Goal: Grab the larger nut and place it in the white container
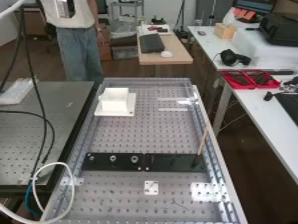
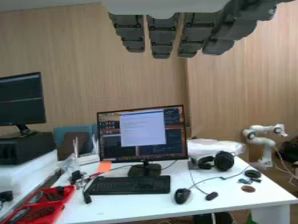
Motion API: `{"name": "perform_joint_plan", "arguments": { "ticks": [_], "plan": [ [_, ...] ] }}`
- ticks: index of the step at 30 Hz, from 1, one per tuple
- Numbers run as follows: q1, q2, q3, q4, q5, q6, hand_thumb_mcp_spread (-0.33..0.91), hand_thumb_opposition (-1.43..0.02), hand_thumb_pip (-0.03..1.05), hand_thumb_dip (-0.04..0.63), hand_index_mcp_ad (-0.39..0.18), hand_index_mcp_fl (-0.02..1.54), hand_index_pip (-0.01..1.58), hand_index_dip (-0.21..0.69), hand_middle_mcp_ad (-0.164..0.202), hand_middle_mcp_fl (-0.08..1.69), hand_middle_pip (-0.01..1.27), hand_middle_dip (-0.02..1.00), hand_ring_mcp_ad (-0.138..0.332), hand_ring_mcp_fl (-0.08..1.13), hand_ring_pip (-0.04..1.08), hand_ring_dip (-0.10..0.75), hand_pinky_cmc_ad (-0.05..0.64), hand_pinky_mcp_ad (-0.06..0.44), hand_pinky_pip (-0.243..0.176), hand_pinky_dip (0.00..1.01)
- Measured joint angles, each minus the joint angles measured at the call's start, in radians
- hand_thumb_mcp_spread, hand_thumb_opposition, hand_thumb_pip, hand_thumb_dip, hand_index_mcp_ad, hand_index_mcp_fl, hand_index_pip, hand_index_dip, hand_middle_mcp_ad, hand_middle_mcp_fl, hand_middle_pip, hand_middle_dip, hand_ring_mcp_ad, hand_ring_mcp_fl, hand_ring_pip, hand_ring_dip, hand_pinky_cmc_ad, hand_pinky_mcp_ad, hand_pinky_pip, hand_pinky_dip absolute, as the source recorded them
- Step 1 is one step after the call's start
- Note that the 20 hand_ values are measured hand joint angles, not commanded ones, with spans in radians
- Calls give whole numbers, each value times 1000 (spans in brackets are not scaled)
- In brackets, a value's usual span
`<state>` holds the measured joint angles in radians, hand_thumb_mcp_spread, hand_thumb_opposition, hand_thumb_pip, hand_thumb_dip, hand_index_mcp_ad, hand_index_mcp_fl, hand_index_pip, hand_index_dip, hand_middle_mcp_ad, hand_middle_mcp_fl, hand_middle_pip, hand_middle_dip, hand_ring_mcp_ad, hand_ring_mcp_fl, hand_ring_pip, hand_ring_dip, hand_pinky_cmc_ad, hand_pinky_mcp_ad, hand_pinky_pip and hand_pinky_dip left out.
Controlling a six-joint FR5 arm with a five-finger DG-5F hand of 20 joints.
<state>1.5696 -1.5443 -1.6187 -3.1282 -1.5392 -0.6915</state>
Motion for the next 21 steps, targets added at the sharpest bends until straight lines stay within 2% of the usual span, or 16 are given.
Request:
{"name": "perform_joint_plan", "arguments": {
  "ticks": [5,6,7,9,10,14,16,21],
  "plan": [
    [-1,1,-4,-2,4,0,12,-24,37,5,14,19,3,-9,42,5,23,30,52,0,7,19,47,33,-10,37],
    [-1,1,-4,-2,4,0,66,-75,152,17,14,19,10,-9,42,10,38,35,52,0,10,24,47,42,-10,68],
    [-1,3,-6,-1,6,-1,138,-154,300,37,12,21,24,-9,42,16,59,58,52,7,10,35,44,63,-10,152],
    [-1,6,-9,-2,9,-4,206,-311,382,51,3,24,38,-9,42,38,84,96,65,0,19,59,101,113,-12,265],
    [-1,7,-11,-3,11,-4,220,-374,382,51,-7,23,47,-9,42,40,93,126,61,5,37,75,131,143,-14,340],
    [-2,11,-18,-4,13,2,213,-571,414,51,-28,24,70,-10,42,40,106,176,110,7,59,113,222,230,-45,506],
    [-2,13,-24,-4,16,4,215,-620,435,51,-28,24,72,-10,40,61,120,192,126,0,70,115,267,264,-51,548],
    [2,23,-58,12,42,10,215,-698,456,52,-28,40,87,-10,44,59,124,225,157,0,84,134,312,307,-65,632]
  ]
}}
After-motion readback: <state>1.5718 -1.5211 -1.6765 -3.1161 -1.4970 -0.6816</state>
